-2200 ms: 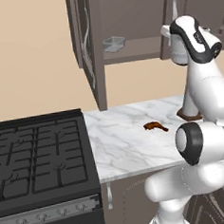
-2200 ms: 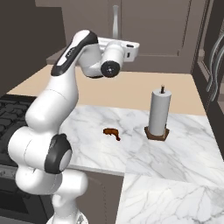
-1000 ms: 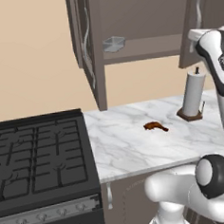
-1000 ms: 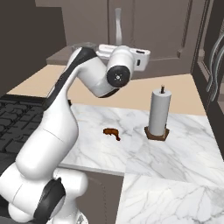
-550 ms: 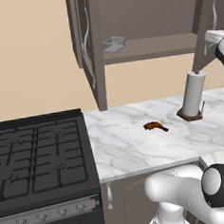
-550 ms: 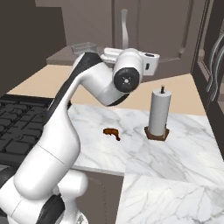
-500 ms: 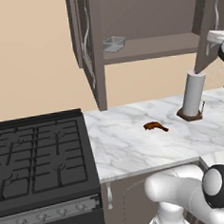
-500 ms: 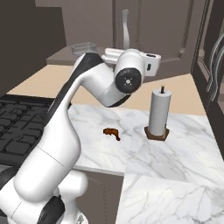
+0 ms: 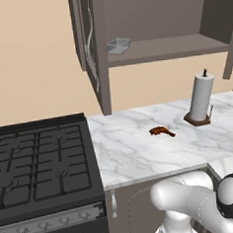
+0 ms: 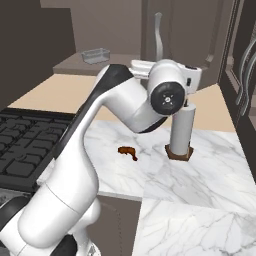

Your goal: Retrieve the tupperware from the cabinet, then place the raw meat into the tupperware to avoid contamination.

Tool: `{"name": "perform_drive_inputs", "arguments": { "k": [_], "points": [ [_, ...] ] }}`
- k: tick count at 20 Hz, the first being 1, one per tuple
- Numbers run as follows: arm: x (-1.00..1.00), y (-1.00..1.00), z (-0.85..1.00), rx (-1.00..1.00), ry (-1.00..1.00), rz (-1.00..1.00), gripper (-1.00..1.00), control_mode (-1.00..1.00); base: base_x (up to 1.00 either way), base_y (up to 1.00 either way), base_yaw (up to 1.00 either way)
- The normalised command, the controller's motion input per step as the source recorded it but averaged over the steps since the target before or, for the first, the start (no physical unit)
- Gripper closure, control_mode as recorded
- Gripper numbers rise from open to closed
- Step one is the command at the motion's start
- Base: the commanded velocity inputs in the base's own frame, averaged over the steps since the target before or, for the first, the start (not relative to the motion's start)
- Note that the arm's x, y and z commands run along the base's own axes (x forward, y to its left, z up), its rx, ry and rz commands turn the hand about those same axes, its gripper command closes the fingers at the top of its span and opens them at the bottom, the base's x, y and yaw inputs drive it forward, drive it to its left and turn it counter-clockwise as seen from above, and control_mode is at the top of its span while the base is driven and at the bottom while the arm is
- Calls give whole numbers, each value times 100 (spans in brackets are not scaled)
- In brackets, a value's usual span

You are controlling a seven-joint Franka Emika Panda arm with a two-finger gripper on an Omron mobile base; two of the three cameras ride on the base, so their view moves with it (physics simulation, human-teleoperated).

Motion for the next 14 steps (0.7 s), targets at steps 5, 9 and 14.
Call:
{"name": "perform_drive_inputs", "arguments": {
  "k": [5, 9, 14],
  "points": [
    [-10, -10, 3, 1, -1, 1, -100, -100, 0, 0, 0],
    [-41, -37, 18, 4, -8, 9, -100, -100, 0, 0, 0],
    [-57, -33, 1, 1, -4, 14, -100, -100, 0, 0, 0]
  ]
}}
